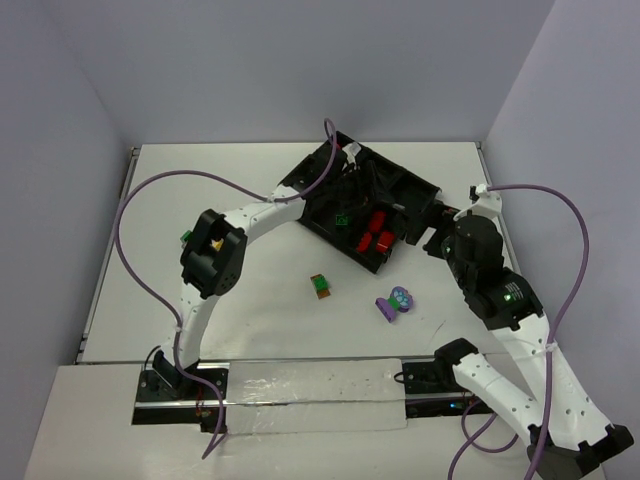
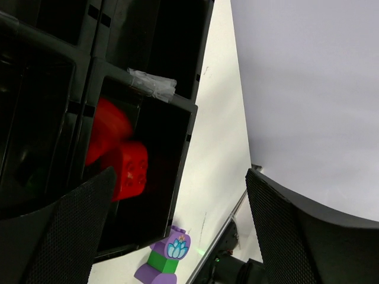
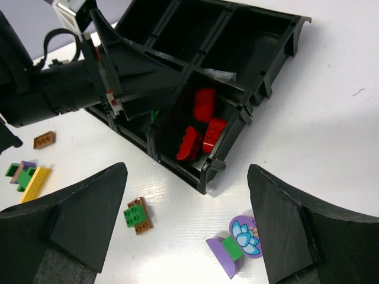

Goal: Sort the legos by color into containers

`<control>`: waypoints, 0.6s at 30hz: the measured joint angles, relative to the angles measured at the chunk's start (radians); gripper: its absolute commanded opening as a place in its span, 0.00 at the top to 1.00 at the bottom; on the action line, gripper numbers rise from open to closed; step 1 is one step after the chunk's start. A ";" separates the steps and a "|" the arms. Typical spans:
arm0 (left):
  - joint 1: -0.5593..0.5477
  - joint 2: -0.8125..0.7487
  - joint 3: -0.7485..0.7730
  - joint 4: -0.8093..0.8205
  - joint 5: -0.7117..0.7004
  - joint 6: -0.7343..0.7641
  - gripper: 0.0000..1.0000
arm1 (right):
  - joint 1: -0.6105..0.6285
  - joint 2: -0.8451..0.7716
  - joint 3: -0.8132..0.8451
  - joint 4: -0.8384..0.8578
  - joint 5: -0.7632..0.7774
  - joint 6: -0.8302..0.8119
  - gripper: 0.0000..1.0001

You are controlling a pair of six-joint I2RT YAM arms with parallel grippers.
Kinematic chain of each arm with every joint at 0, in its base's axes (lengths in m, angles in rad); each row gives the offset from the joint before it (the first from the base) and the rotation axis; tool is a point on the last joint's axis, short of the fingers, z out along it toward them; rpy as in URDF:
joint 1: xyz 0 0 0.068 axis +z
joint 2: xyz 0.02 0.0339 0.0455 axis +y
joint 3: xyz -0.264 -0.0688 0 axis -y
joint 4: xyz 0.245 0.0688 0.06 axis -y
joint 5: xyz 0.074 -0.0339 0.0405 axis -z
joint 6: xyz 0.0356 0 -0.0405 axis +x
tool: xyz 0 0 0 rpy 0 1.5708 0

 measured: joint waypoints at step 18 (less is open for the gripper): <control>0.130 -0.734 -0.413 -0.180 -0.276 0.086 0.01 | 0.137 0.243 -0.122 0.097 -0.224 -0.110 0.22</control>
